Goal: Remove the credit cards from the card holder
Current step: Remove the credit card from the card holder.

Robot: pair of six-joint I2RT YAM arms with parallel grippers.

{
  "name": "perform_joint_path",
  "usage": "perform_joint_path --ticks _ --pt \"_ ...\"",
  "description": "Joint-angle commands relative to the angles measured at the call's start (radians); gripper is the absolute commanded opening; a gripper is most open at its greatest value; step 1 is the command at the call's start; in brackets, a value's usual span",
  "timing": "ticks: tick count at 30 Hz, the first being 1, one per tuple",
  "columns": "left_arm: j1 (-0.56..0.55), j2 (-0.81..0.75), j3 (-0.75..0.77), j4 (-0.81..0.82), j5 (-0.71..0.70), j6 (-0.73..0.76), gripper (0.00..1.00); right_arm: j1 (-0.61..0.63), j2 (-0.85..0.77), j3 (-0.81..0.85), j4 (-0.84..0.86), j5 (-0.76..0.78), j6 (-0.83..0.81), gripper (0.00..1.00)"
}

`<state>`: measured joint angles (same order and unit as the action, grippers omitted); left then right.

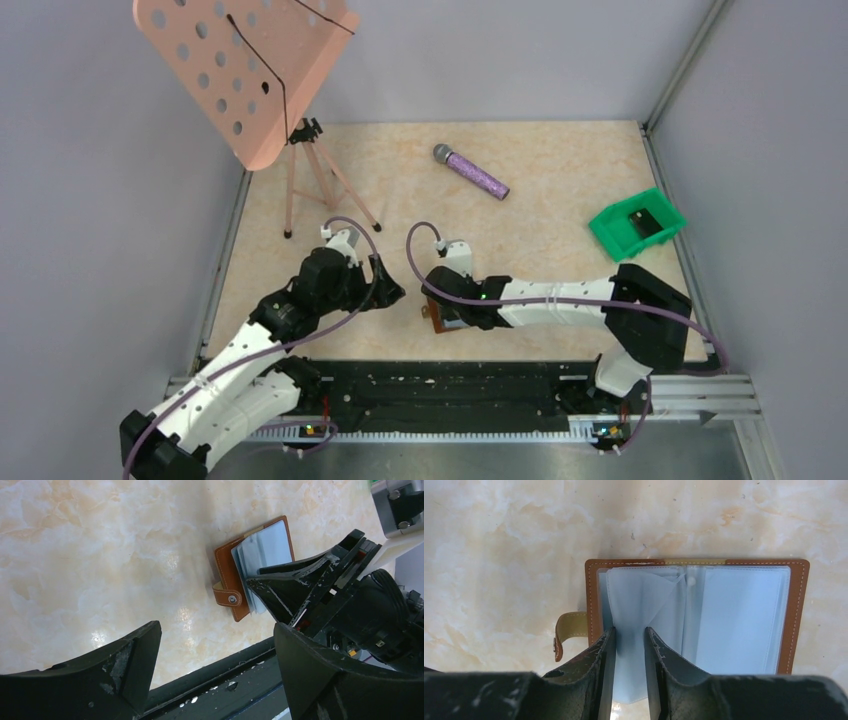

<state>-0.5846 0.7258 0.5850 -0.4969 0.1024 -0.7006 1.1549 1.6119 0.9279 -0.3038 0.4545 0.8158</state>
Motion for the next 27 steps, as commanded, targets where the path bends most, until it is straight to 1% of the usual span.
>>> perform_joint_path --ticks 1,11,16,21,24,27 --pt "0.002 0.025 -0.006 0.072 0.043 -0.021 0.88 -0.007 -0.06 -0.015 0.015 0.035 0.012 0.27" --pt "0.001 0.101 -0.015 0.13 0.099 -0.033 0.87 -0.021 -0.127 -0.053 0.0 0.057 0.009 0.29" --pt "0.001 0.132 -0.02 0.156 0.125 -0.046 0.84 -0.046 -0.186 -0.09 0.001 0.059 0.004 0.29" --pt "0.0 0.154 -0.015 0.167 0.134 -0.046 0.81 -0.071 -0.246 -0.136 0.007 0.055 0.0 0.29" --pt "0.0 0.169 -0.014 0.185 0.133 -0.054 0.81 -0.09 -0.259 -0.15 0.013 0.035 -0.006 0.29" --pt "0.0 0.187 -0.014 0.2 0.117 -0.053 0.8 -0.104 -0.266 -0.159 -0.005 0.054 -0.01 0.29"
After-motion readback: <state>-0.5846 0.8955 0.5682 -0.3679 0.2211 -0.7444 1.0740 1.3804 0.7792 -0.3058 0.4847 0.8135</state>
